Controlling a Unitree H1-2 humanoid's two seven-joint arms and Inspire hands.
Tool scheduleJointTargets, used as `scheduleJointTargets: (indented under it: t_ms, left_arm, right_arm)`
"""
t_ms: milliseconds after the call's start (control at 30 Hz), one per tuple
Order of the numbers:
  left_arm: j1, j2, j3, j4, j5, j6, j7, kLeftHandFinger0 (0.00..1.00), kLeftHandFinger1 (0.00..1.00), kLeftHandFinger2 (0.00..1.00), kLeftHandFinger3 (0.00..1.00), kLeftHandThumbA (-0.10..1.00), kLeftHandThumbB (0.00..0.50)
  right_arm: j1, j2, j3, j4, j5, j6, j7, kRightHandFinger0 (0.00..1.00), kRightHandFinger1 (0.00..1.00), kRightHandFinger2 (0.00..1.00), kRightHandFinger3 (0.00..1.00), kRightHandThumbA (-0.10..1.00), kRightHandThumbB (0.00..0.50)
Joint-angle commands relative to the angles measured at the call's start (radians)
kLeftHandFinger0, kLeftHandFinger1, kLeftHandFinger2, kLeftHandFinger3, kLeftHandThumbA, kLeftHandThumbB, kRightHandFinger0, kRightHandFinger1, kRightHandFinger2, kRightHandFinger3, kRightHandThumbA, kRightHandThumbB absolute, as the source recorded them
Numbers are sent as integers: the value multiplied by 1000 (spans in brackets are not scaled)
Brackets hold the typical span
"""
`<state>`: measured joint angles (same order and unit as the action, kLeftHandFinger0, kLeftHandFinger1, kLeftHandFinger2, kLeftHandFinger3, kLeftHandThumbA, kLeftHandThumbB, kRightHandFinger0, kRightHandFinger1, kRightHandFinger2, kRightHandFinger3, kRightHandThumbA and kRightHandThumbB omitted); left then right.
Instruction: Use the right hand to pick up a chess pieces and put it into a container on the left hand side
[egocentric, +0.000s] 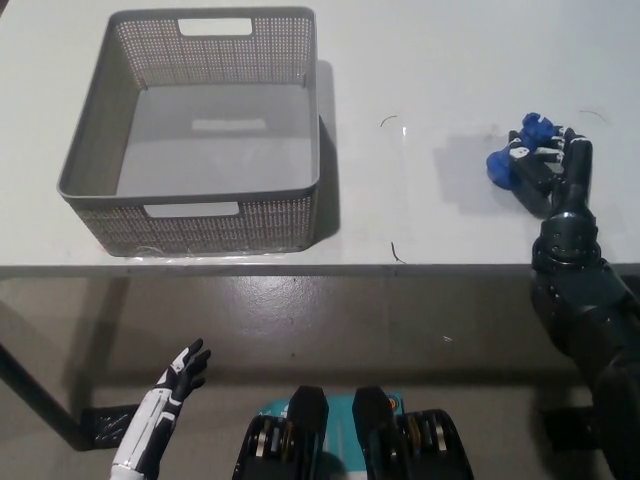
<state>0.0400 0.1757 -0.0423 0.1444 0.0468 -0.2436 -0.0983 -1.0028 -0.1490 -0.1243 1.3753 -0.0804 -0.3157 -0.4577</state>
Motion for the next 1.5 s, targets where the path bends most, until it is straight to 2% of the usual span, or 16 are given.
scheduleJointTargets:
  t_ms: [0,133,267,367,567,600,700,733,967,1067,1100,1167,1200,1267,1367,1467]
  left_arm:
    - [-16,19,7,-24,-5,-17,-11,1000,1000,1000,1000,1000,342]
    - [-17,21,7,-29,2,-11,-10,1000,1000,1000,1000,1000,336]
    - [-22,24,8,-26,4,-12,-11,1000,1000,1000,1000,1000,335]
    - [-22,22,7,-25,5,-13,-10,1000,1000,1000,1000,1000,333]
    - [-20,28,6,-24,7,-11,-13,1000,1000,1000,1000,1000,349]
    - [-20,29,5,-23,5,-15,-15,1000,1000,1000,1000,1000,337]
    - [-19,30,3,-26,9,-9,-14,1000,1000,1000,1000,1000,333]
    - [-20,29,3,-21,8,-13,-14,1000,1000,1000,1000,1000,338]
    - [-8,25,-2,-18,8,-15,-12,1000,1000,1000,1000,1000,339]
    - [-7,26,-7,-14,15,-28,-12,1000,1000,1000,1000,1000,332]
    - [-6,27,-8,-16,15,-25,-13,1000,1000,1000,1000,1000,345]
    - [-5,28,-10,-18,15,-20,-16,1000,1000,1000,1000,1000,351]
    - [-6,29,-11,-16,15,-22,-17,1000,1000,1000,1000,1000,347]
    - [-6,29,-12,-16,11,-23,-21,1000,1000,1000,1000,1000,345]
    - [-9,31,-13,-14,6,-23,-24,1000,1000,1000,1000,1000,345]
    - [-16,29,-13,-14,7,-20,-27,1000,1000,1000,1000,1000,341]
  right_arm:
    - [-74,3,3,-41,17,-109,-32,0,32,366,354,-100,113]
    - [-96,15,18,-110,5,-110,-28,0,70,455,489,-100,136]
    - [-109,30,37,-231,-16,-97,-19,0,112,506,535,-100,143]
    - [-116,47,58,-343,-33,-58,-14,0,86,458,497,-100,145]
    - [-151,90,98,-441,-62,0,-18,0,96,487,467,-100,141]
    - [-160,103,101,-449,-56,14,-10,0,98,492,465,-100,132]
    - [-176,117,124,-453,-67,14,1,0,54,454,481,-100,120]
    - [-192,132,135,-441,-81,19,-15,0,36,436,408,-100,142]
    - [-260,235,196,-368,-81,5,46,0,132,523,347,-100,160]
    - [-296,278,227,-316,-101,1,46,0,116,508,330,-100,172]
    - [-303,288,232,-304,-98,-4,52,0,91,482,316,-100,160]
    - [-321,312,242,-270,-90,-12,70,0,93,496,333,-100,142]
    - [-339,331,260,-215,-102,-53,72,0,97,514,380,-100,133]
    - [-354,352,271,-164,-104,-82,72,0,112,532,361,-100,136]
    - [-376,381,267,-108,-87,-72,89,0,200,615,427,-100,131]
    - [-387,400,271,-61,-87,-55,110,0,213,619,492,-100,116]
